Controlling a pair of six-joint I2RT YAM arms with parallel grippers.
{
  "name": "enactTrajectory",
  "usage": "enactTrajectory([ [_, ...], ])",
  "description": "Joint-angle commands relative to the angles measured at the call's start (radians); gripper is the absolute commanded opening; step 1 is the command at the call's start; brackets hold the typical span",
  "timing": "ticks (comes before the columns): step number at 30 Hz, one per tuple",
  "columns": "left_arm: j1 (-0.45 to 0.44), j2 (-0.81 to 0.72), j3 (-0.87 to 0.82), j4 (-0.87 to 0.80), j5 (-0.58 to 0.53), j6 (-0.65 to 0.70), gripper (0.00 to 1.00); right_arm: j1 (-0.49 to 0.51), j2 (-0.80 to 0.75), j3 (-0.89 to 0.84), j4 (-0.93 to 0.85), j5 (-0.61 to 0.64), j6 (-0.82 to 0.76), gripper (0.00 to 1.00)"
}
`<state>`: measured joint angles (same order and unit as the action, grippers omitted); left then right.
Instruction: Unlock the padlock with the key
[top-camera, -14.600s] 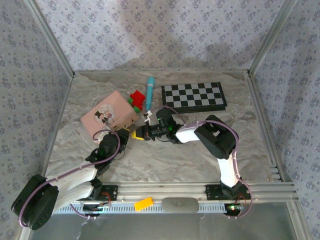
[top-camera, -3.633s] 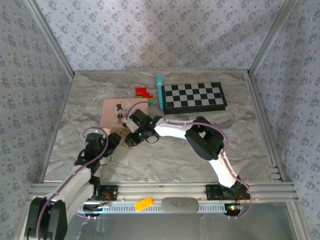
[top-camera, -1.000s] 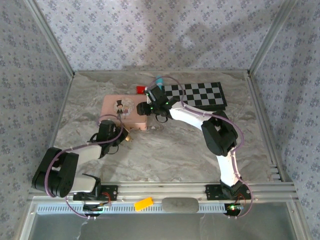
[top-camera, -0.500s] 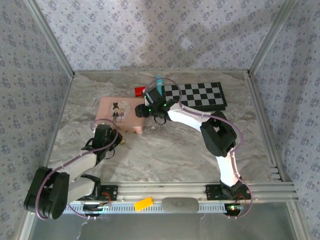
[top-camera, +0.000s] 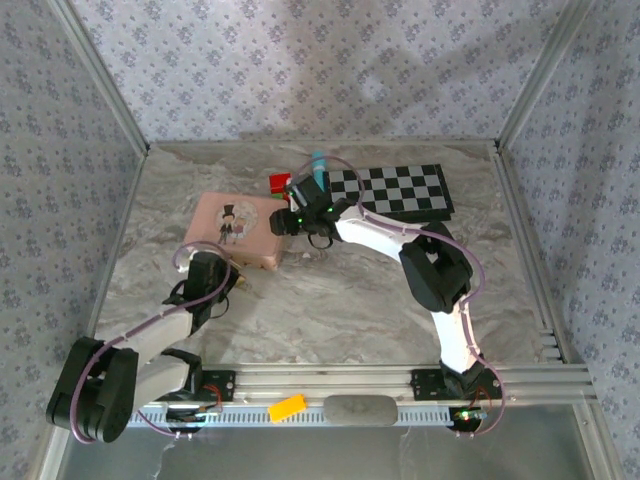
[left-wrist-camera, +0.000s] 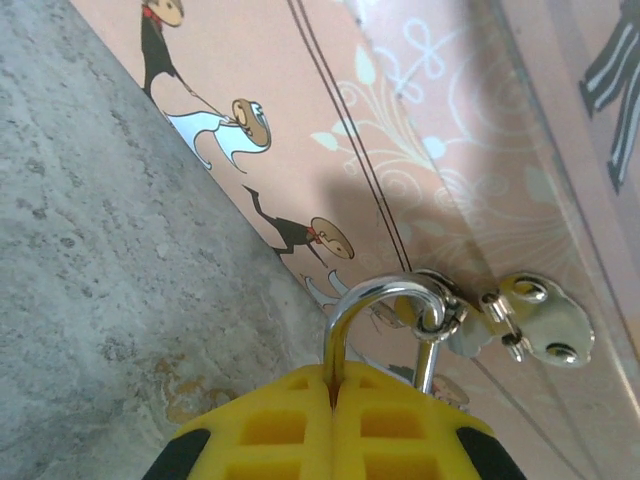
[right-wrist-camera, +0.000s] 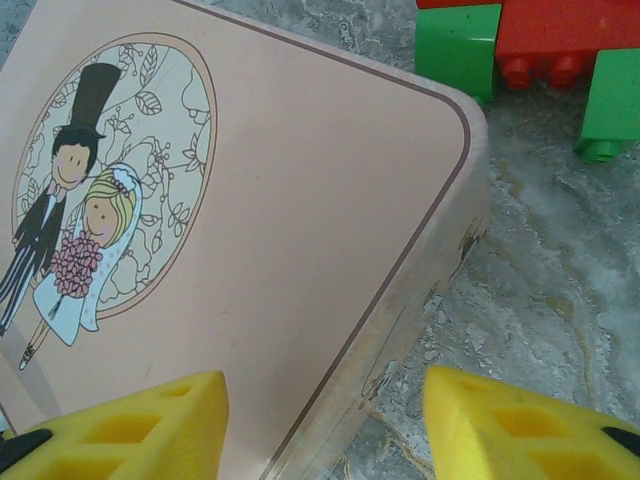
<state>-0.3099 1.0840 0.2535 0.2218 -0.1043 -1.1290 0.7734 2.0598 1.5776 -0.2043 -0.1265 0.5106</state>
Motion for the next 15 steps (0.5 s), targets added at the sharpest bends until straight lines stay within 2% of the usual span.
enactTrajectory([
  [1,0.0,-0.002,-0.018,0.092,-0.059,-0.103,0.0,0.009,0.039,0.027,0.0,-0.029,0.031,0.57],
  [6,-0.001,-0.035,-0.032,0.085,-0.121,-0.18,0.0,0.028,0.069,0.032,-0.006,-0.006,0.069,0.57],
  [15,0.02,-0.127,-0.038,0.01,-0.209,-0.23,0.0,0.028,0.083,-0.002,-0.001,0.056,0.144,0.54],
])
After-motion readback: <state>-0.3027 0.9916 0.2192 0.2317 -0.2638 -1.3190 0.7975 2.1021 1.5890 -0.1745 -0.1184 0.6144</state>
